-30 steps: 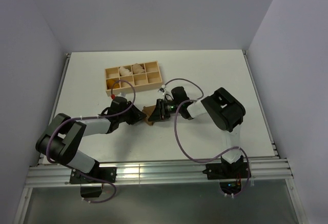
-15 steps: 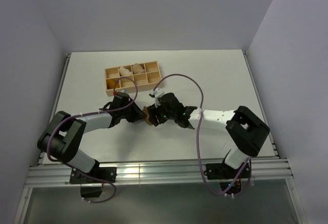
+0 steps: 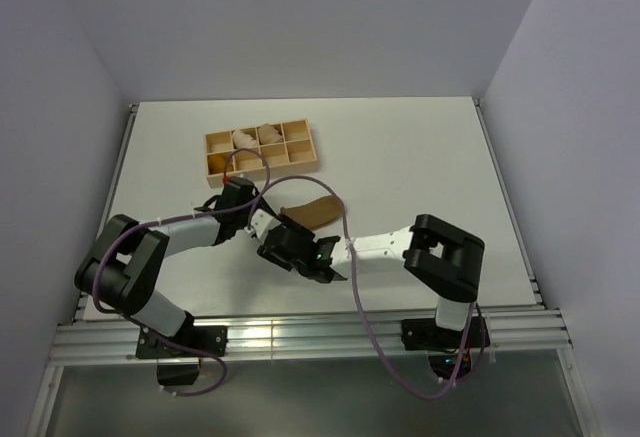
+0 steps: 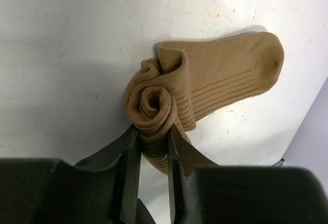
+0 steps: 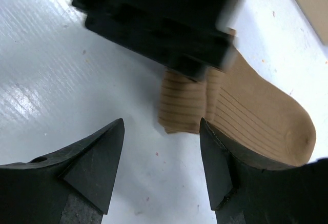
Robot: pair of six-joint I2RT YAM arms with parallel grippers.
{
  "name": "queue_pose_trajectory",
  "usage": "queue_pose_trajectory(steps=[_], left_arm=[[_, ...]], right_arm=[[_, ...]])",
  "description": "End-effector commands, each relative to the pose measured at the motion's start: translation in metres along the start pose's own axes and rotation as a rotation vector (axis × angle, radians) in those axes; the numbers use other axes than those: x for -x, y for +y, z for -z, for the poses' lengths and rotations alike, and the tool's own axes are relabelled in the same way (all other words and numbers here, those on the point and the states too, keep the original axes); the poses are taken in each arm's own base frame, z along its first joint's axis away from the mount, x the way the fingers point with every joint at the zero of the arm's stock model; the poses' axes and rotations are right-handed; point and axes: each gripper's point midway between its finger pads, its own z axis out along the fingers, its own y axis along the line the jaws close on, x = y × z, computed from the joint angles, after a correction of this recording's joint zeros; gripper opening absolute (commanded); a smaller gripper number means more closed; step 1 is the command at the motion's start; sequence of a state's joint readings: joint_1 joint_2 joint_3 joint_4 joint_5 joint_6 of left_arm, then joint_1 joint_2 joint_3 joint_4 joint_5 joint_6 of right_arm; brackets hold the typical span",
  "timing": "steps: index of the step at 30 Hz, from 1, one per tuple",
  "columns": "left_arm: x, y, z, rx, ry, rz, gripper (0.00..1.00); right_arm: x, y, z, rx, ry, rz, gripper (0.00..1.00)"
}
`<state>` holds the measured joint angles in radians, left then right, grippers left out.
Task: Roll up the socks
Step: Roll the sock at the center of the board.
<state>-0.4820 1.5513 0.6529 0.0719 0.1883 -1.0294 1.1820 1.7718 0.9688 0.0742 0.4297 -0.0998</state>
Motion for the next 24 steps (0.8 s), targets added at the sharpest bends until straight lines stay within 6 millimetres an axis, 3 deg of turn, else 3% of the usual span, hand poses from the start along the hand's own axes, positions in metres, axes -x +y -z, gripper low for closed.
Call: queue_pose_trajectory(steps=[1,11,17,20,21,23,24], left_arm=[[-0.011,0.013,-0.001,0.052,0.053,-0.030,0.00],[-0.012,0.010,0.000,0.040,0.061,-0.028,0.00],[-0.015,0.009,0.001,0.027,0.073,-0.024,0.01],[-0.017,0.008,0.002,0.015,0.080,-0.022,0.01],[-0.018,0.008,0.002,0.016,0.082,-0.020,0.03],[-0.018,0.007,0.004,0.013,0.084,-0.018,0.07],[-0.017,0.008,0.004,0.018,0.078,-0.017,0.15]], right_arm=[[0.017,-0.012,-0.006,-0.114,-0.017,0.076,0.68],[-0.001,-0.005,-0.024,-0.164,0.036,0.165,0.65],[-0.017,-0.001,-0.033,-0.173,0.073,0.194,0.43],[-0.025,0.001,-0.036,-0.174,0.093,0.204,0.27],[-0.027,0.001,-0.036,-0.172,0.099,0.206,0.19],[-0.029,0.004,-0.037,-0.152,0.097,0.198,0.12],[-0.030,0.005,-0.037,-0.146,0.098,0.196,0.07]])
